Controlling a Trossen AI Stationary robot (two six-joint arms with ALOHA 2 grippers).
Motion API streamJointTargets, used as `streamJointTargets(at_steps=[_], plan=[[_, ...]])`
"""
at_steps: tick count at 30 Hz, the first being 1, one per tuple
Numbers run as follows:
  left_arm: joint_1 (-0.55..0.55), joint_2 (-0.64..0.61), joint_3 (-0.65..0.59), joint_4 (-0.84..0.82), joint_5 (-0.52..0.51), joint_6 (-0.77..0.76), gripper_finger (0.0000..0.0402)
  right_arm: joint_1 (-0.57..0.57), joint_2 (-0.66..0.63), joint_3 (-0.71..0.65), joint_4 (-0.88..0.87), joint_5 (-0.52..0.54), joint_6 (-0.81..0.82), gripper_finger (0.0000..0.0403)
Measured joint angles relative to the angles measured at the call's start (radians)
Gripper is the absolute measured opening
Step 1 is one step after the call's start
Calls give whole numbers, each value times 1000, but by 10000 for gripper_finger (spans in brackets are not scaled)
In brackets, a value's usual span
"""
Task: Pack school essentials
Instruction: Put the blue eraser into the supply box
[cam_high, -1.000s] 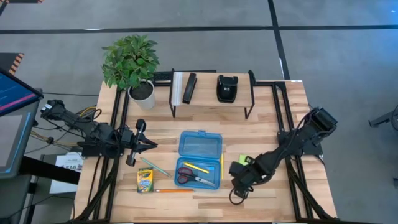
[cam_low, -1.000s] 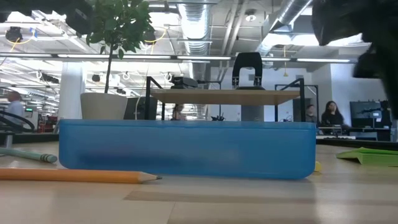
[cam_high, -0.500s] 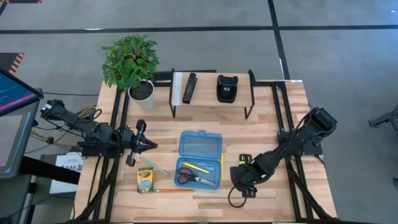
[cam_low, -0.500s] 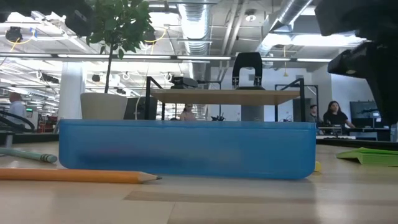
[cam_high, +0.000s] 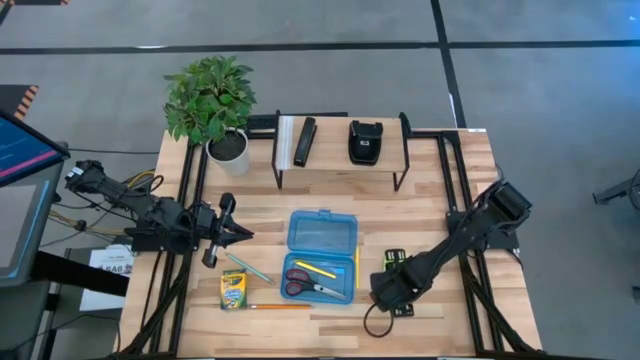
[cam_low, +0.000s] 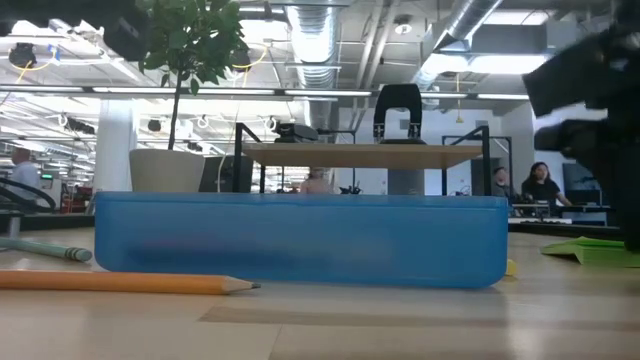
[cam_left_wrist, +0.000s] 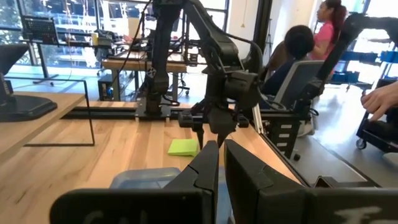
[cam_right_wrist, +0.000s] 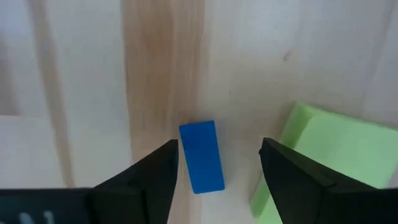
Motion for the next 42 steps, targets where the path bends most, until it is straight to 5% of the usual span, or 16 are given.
streamJointTargets(at_steps=[9,21,42], plan=[[0,0,0,-12,0,-4,15,36,86,8,-14,-14,-3,216],[0,0,0,-9,0,-8,15,33,81,10,-18,-24,-10,16],[0,0,0,-7,0,-22,15,-87,91,309,-316,-1,-128,3]])
